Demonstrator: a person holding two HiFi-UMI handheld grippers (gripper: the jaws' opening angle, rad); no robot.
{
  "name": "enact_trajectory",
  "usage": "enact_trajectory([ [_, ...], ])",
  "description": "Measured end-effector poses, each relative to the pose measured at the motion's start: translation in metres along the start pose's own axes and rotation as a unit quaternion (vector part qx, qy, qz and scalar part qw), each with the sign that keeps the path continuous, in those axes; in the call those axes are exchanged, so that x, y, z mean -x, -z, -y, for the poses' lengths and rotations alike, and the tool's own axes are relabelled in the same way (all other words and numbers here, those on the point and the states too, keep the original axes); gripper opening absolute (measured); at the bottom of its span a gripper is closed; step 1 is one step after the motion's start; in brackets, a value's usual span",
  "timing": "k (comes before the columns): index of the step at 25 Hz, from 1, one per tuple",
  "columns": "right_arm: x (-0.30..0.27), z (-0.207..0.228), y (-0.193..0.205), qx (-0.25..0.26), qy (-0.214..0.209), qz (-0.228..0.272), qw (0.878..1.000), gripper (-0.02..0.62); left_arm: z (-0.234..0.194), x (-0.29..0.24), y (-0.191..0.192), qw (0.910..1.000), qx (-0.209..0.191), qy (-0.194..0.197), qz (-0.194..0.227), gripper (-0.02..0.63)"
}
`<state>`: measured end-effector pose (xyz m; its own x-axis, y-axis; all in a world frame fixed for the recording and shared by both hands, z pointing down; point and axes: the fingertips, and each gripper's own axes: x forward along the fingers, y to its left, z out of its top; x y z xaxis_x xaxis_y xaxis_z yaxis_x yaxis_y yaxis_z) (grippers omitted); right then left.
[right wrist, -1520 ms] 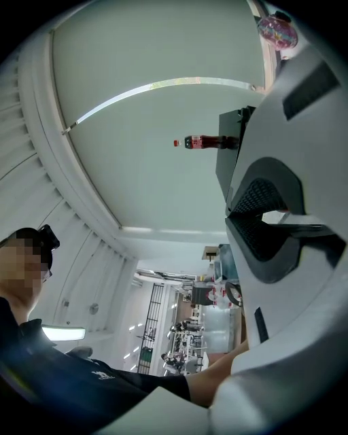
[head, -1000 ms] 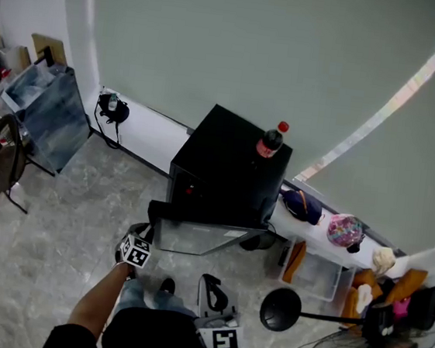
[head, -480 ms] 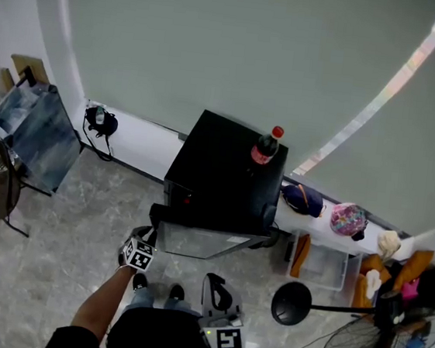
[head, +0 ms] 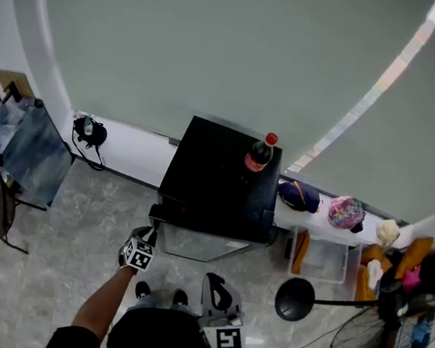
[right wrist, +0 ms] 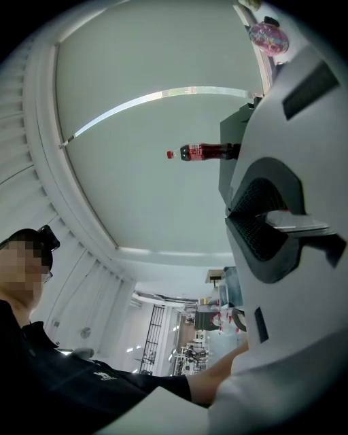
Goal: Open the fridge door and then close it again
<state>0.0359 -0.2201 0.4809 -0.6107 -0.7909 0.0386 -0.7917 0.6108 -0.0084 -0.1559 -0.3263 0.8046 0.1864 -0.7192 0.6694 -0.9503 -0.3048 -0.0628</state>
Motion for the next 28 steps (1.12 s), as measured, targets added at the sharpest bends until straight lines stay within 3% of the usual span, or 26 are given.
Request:
enact_trajectory([
  [19,-0.014,0.008,0.002,-0.001,0.062,-0.001,0.998,0.006,-0.013,-0.015,-0.022,0.9996,-0.012,0.026,-0.006,0.054],
  [24,-0.013,0.011,-0.001,0.005,0.076,0.01,0.997,0.006,-0.021,-0.001,-0.015,0.9991,0.036,0.011,-0.021,0.031],
  [28,-0.011,0.017,-0.002,0.006,0.091,0.011,0.996,0.006,-0.011,0.038,-0.033,0.9983,0.029,0.032,0.039,0.008],
])
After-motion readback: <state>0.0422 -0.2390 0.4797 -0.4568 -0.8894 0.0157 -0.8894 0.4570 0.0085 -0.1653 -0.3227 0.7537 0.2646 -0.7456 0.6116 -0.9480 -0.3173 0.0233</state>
